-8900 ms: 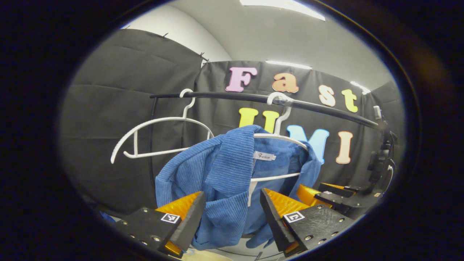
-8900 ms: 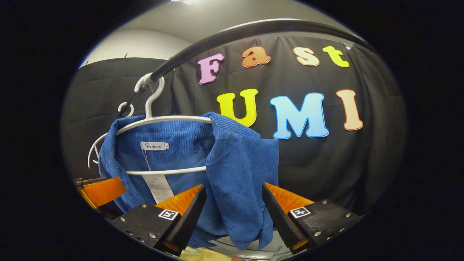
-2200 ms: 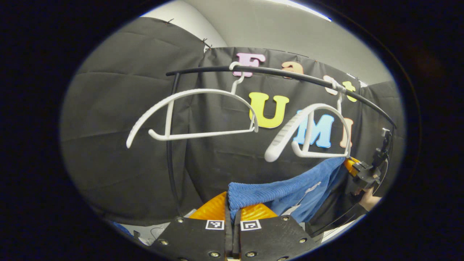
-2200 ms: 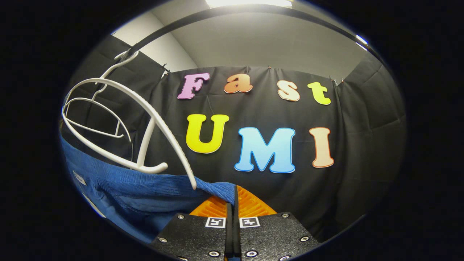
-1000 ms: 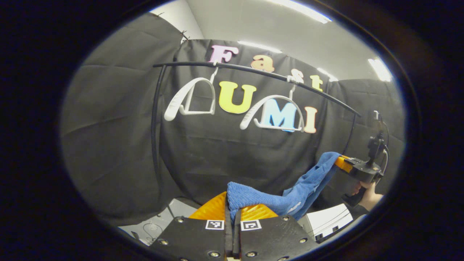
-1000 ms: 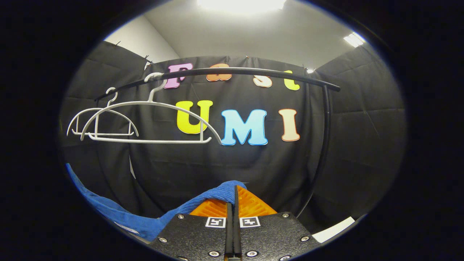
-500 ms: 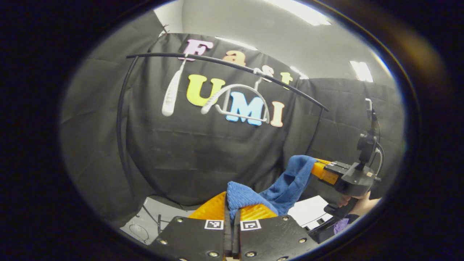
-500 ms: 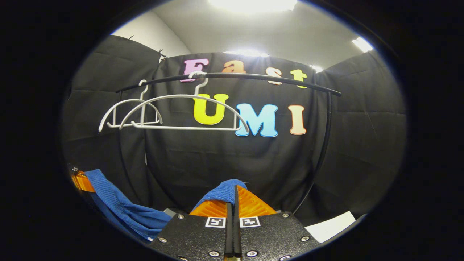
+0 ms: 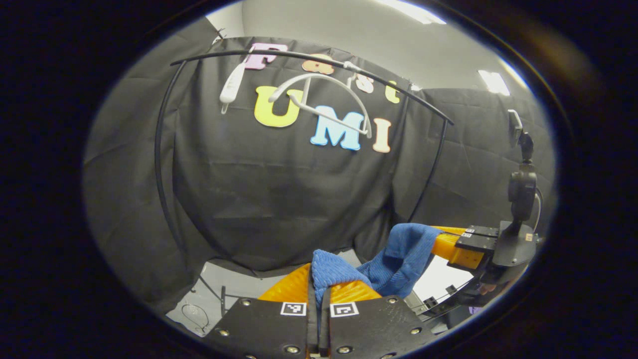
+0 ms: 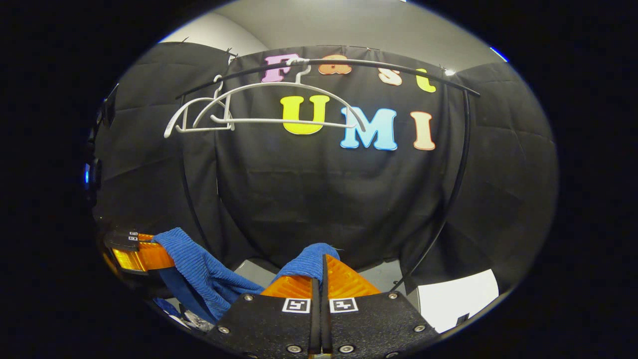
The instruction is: Grasp the clothes on the hanger with both hands and then place them into the laundry hamper below.
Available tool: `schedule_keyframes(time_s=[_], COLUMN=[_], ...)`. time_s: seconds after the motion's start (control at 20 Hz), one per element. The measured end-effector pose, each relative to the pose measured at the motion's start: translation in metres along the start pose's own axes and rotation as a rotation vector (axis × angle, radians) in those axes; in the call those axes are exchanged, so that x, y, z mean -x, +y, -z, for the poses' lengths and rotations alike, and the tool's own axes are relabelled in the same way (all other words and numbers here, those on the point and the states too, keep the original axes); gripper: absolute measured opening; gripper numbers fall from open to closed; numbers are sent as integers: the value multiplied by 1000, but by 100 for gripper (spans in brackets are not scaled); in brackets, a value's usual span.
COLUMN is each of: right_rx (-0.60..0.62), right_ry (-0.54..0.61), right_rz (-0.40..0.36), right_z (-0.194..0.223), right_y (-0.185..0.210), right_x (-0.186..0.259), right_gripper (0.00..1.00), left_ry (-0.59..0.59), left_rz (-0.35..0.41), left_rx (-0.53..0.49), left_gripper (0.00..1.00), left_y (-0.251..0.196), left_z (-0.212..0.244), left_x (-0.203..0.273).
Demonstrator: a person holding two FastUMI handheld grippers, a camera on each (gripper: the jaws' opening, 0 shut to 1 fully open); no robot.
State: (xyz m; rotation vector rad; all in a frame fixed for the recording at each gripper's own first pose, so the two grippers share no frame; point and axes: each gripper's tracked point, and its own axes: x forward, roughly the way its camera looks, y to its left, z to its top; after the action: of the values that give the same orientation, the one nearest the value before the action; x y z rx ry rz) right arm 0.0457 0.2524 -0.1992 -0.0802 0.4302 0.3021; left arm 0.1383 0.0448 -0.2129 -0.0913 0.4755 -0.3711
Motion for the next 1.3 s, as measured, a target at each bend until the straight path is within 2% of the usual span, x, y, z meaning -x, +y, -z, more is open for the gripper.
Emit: schedule_keyframes(time_s=[0.25,0.35,0.5,0.85,1.3], right_rx=[-29,-58,-98,-145,-190], right_ry=[93,156,225,361,501], right_rz=[6,15,9,14,59], right_z=[57,77,100,148,220], right_y=[-3,-1,7,16,15], right_x=[-3,-9,-26,-60,-79], right_gripper=[0,0,0,0,1], left_ry=[74,124,186,300,427], left_rz=[-2,-38,-62,-107,-86], left_rx=[45,9,-64,-87,-67], left_gripper=[3,1,3,3,3], left_y=[-1,9,15,19,29], left_z=[42,60,91,121,160], left_x=[-18,-26,-33,-36,-32])
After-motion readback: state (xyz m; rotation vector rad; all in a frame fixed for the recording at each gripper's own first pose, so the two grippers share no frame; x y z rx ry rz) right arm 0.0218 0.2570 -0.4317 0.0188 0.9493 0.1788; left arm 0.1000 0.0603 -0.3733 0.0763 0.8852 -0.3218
